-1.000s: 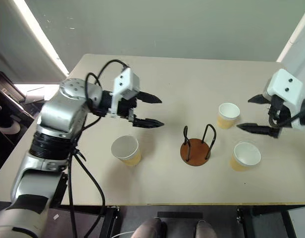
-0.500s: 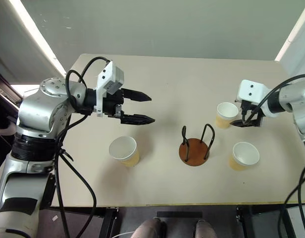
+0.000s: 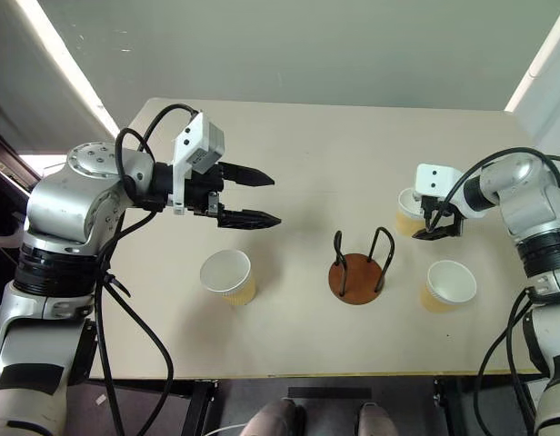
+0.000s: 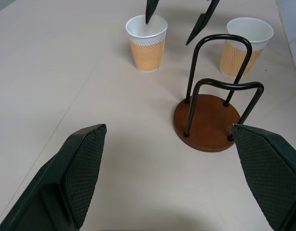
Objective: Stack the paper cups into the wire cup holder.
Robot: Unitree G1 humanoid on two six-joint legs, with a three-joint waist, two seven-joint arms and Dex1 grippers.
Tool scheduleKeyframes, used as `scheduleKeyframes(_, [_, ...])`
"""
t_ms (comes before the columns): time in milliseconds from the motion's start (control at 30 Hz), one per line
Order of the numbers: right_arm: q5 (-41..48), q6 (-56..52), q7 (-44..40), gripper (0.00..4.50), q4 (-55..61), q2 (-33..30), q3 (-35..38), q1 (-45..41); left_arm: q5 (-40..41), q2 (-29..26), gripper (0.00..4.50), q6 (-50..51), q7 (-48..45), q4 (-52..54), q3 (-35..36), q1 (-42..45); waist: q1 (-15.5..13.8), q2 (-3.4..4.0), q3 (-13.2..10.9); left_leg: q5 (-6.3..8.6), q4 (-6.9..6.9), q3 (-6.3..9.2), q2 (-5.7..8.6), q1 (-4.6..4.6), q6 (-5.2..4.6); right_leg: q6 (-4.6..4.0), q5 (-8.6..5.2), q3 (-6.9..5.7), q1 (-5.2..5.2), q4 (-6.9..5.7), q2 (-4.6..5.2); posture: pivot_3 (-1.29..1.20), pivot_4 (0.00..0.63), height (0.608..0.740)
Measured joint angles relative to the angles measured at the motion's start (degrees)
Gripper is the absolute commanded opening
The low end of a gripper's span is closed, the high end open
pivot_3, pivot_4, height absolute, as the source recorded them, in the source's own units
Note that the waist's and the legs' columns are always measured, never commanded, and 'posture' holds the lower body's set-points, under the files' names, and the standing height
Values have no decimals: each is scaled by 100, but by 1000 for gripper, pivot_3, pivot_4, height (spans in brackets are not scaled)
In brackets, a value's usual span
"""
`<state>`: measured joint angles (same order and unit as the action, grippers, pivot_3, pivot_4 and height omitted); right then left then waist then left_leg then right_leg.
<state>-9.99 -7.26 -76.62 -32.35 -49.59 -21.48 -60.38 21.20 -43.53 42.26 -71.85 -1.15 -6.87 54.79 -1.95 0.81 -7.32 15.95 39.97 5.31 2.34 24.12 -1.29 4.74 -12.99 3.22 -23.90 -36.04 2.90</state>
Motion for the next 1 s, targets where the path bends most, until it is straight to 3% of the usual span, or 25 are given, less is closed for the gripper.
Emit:
scheduleKeyframes(300, [-160,31,-38,177,-115,229,2,-12,-26,6,4500,-102,-6,0,-72,-17,-5,0,0,1,0,0,1,1,2,-1,0,0,1,1,0,0,150,740])
scheduleKeyframes(333, [-156,5,-63,46,-95,229,5,-12,-33,6,4500,-114,-7,-1,-79,-20,-5,0,0,1,0,0,1,1,2,-1,0,0,1,1,0,0,150,740])
scheduleKeyframes(667, [208,-684,-667,46,742,-109,323,-106,-33,-17,4500,-193,-50,16,-90,-171,-6,6,-4,2,-4,0,1,7,4,-4,-2,0,-3,0,0,0,150,740])
scheduleKeyframes(800, [771,-1577,-1075,46,2443,-568,829,-535,-21,-126,4500,-194,-115,70,-90,-245,11,9,-5,1,-14,0,-2,16,7,-10,-5,-3,-10,1,-2,0,150,740])
scheduleKeyframes(1000, [1690,-3114,-1257,46,4728,-662,1114,-733,-26,-147,4500,-252,-209,88,-107,-246,13,-1,-1,2,-22,6,1,7,9,-20,-11,-8,1,19,-1,0,150,740])
